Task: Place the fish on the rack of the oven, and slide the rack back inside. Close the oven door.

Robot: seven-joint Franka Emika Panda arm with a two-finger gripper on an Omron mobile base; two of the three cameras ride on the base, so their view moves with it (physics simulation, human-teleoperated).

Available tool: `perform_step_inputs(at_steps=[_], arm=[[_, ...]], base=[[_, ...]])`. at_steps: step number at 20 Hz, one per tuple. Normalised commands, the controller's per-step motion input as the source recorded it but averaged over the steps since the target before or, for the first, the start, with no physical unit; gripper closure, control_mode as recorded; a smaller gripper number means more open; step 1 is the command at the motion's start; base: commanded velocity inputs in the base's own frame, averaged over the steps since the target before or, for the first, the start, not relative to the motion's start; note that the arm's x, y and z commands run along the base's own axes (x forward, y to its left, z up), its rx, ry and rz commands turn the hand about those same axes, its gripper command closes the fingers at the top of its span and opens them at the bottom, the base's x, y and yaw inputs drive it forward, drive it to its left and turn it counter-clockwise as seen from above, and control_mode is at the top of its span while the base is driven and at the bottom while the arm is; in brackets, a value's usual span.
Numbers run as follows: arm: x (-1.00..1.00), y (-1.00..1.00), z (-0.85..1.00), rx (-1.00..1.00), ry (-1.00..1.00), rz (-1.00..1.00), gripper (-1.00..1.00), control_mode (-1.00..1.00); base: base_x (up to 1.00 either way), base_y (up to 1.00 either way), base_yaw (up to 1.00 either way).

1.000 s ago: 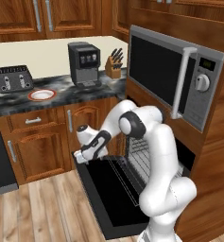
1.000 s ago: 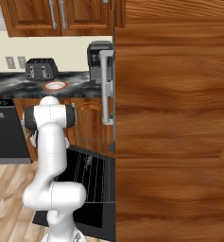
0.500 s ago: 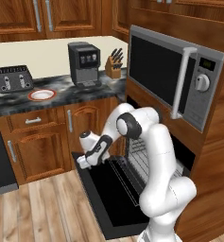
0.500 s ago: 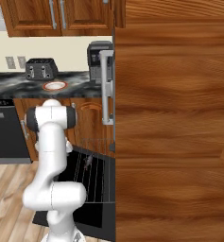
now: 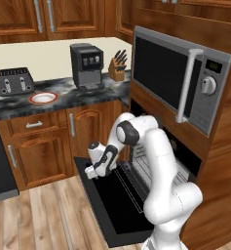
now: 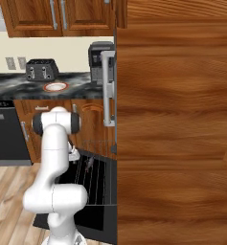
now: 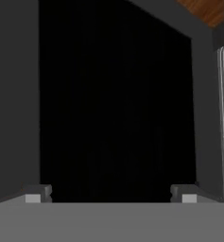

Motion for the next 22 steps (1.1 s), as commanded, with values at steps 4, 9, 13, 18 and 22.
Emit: perform_step_inputs(at_steps=[4, 9, 13, 18, 22], arm=[[0.53, 0.06, -0.49, 0.00, 0.03, 0.00, -1.00, -1.00], [0.51, 0.03, -0.46, 0.00, 0.03, 0.00, -1.00, -1.00], [0.50, 0.06, -0.56, 0.00, 0.03, 0.00, -1.00, -1.00], [0.17, -0.25, -0.47, -0.03, 0.01, 0.00, -1.00, -1.00], [0.00, -0.91, -0.36, -0.04, 0.03, 0.00, -1.00, -1.00]], base=[[0.00, 0.00, 0.00], [0.00, 0.00, 0.00], [0.00, 0.00, 0.00], [0.00, 0.00, 0.00], [0.00, 0.00, 0.00]])
